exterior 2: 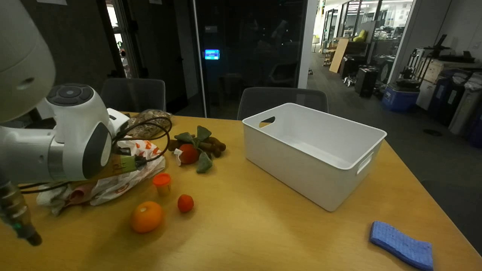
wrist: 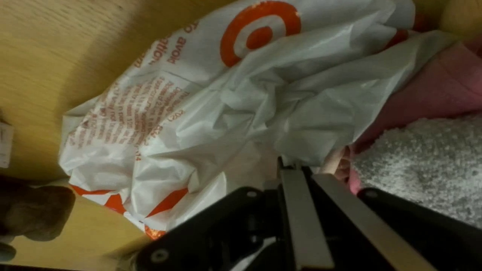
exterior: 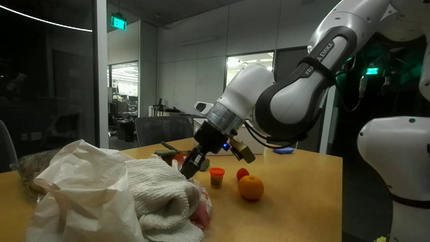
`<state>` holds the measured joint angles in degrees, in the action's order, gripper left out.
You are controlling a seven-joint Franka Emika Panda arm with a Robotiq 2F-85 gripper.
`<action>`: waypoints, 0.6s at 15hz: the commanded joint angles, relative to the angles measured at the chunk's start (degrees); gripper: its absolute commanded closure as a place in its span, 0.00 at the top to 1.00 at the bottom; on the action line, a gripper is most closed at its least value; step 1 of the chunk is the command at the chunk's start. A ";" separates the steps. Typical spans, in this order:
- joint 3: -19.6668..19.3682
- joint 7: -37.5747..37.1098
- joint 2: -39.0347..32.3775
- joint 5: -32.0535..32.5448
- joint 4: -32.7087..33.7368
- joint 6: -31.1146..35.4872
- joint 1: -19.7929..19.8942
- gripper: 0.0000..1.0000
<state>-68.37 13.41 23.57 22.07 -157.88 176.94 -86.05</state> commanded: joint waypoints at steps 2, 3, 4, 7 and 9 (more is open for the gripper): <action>4.53 -2.43 -3.72 1.06 1.02 1.32 5.63 0.07; 6.43 -3.17 -4.51 1.31 1.28 0.38 7.87 0.06; 11.66 0.39 -5.79 -4.59 1.04 -0.64 12.27 0.07; 23.54 -1.75 -8.60 -7.16 2.97 -7.26 24.07 0.05; 28.34 -9.25 -7.04 1.11 4.71 -14.87 30.15 0.05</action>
<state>-48.18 11.22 17.41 17.71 -156.45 169.85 -64.51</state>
